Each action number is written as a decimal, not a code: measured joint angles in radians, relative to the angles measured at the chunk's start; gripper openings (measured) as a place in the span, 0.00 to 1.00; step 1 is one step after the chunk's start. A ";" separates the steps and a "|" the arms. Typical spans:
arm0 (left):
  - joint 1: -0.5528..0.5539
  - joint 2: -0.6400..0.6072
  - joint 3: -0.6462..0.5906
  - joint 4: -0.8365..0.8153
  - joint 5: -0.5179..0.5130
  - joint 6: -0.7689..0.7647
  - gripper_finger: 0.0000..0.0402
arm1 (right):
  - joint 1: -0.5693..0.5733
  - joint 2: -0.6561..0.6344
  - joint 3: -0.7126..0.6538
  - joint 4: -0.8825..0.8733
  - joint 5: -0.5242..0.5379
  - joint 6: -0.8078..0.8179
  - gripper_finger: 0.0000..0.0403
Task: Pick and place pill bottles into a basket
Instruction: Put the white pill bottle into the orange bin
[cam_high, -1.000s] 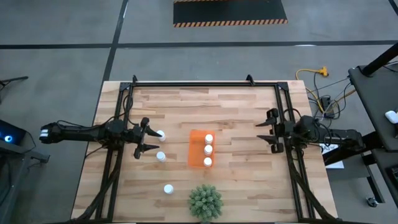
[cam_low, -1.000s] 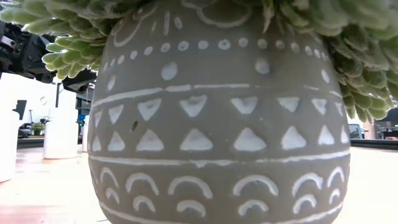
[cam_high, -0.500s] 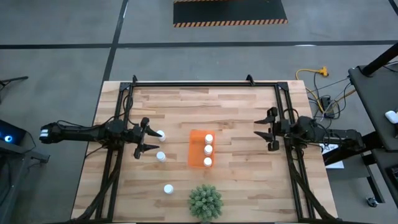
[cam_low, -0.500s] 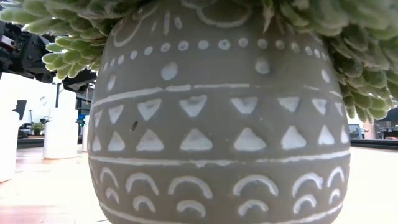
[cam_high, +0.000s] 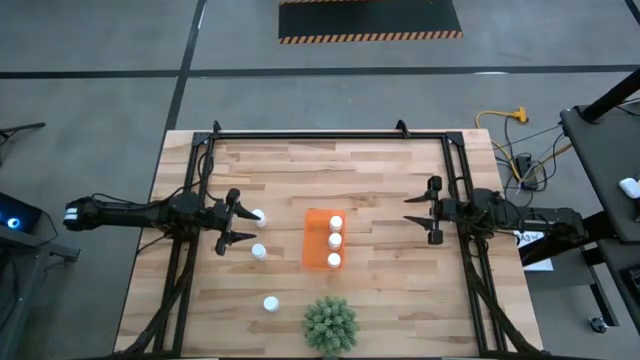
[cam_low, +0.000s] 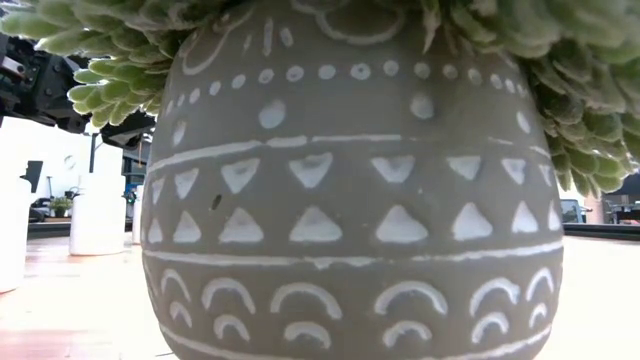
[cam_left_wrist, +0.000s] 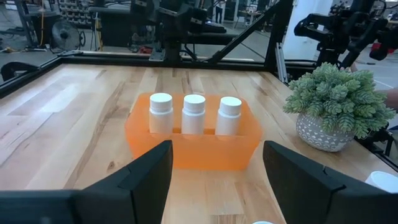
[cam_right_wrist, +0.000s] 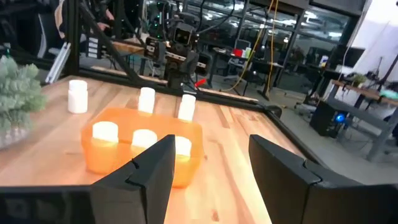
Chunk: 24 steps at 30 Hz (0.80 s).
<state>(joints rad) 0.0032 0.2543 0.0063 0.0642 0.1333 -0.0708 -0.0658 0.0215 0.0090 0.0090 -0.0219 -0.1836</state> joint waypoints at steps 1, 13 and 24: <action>0.000 0.000 0.000 0.001 0.000 0.000 0.58 | 0.000 0.000 0.000 0.000 0.000 -0.017 0.48; 0.000 0.000 0.000 0.003 0.000 0.000 0.58 | 0.000 0.000 0.000 0.000 0.000 0.002 0.48; 0.000 0.000 0.000 0.003 0.000 0.000 0.58 | 0.000 0.000 0.000 0.000 -0.001 0.000 0.48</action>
<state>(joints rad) 0.0030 0.2543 0.0063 0.0669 0.1332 -0.0708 -0.0658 0.0219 0.0090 0.0093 -0.0227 -0.1836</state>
